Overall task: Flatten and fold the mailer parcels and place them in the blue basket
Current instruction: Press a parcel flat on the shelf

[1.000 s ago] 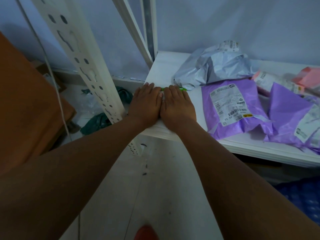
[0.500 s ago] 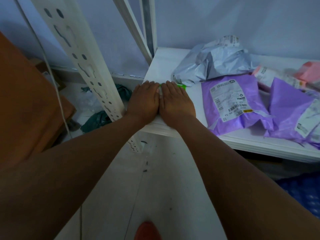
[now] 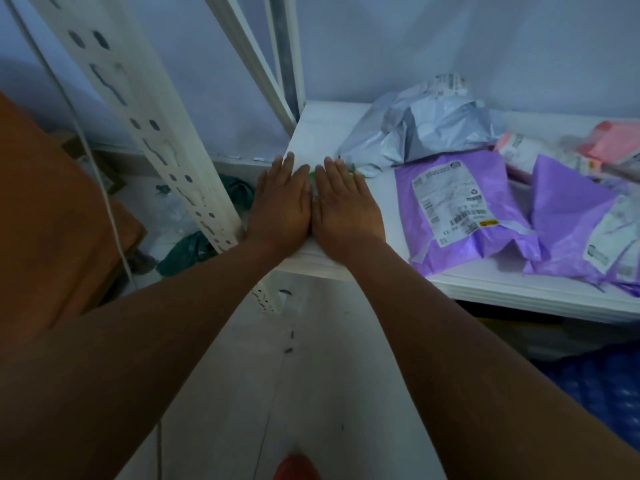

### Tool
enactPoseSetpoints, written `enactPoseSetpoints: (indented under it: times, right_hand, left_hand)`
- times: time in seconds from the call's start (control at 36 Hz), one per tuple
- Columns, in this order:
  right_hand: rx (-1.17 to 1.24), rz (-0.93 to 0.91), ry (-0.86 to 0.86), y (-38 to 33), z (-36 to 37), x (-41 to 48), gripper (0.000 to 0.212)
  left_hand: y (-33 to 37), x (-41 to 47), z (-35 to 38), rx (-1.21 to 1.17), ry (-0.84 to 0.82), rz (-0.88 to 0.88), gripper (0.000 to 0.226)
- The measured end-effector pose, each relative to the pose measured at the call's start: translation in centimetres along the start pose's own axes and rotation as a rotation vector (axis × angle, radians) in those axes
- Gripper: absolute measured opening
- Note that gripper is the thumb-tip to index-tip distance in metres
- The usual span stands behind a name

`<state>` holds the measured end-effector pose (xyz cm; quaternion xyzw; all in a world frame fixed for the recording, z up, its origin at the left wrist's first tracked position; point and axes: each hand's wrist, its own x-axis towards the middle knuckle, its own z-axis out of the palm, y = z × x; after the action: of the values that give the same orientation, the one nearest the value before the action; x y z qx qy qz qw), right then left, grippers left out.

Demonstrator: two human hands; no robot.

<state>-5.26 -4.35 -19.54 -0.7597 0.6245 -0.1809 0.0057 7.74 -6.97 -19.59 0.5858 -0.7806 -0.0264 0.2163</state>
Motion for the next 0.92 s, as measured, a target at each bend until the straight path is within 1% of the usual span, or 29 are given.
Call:
enactPoseSetpoints:
  times: [0.08,0.17,0.31,0.39,0.44,0.56,0.64,0.69,0.78,0.86,0.92]
  right_hand:
    - [0.062,0.005,0.012,-0.04,0.15,-0.06,0.073]
    - [0.066,0.021,-0.010,0.07,0.24,0.31,0.078]
    - [0.078,0.017,0.016,-0.01,0.14,0.17,0.074]
    - [0.073,0.023,0.088,-0.09,-0.24,0.07,0.062]
    - [0.065,0.019,0.100,-0.08,-0.24,0.06,0.059]
    - [0.103,0.031,0.035,0.07,0.14,0.13,0.064]
    - [0.087,0.031,0.005,0.28,0.40,0.28,0.055]
    - [0.081,0.030,-0.008,0.24,0.36,0.35,0.054]
    - [0.080,0.036,-0.004,0.21,0.43,0.47,0.054]
    - [0.098,0.039,-0.004,0.16,0.44,0.43,0.057]
    - [0.120,0.041,0.034,0.04,0.22,0.30,0.058]
  left_hand:
    - [0.16,-0.19,-0.14,-0.008,-0.022,-0.005,0.058]
    - [0.01,0.11,-0.10,-0.015,-0.058,-0.016,0.059]
    - [-0.06,0.09,-0.06,-0.025,-0.049,-0.007,0.058]
    - [0.18,0.04,-0.14,-0.005,0.021,-0.011,0.052]
    - [0.24,0.05,-0.16,-0.009,0.050,-0.014,0.050]
    - [0.06,0.04,-0.06,-0.057,-0.035,-0.016,0.053]
    - [0.08,-0.03,-0.27,-0.056,-0.053,-0.031,0.056]
    - [0.19,-0.02,-0.42,-0.056,-0.046,-0.020,0.055]
    - [0.19,0.14,-0.37,-0.057,-0.040,-0.014,0.054]
    - [0.06,0.23,-0.35,-0.052,-0.054,-0.027,0.062]
    - [0.30,0.11,-0.43,-0.044,-0.052,-0.041,0.058]
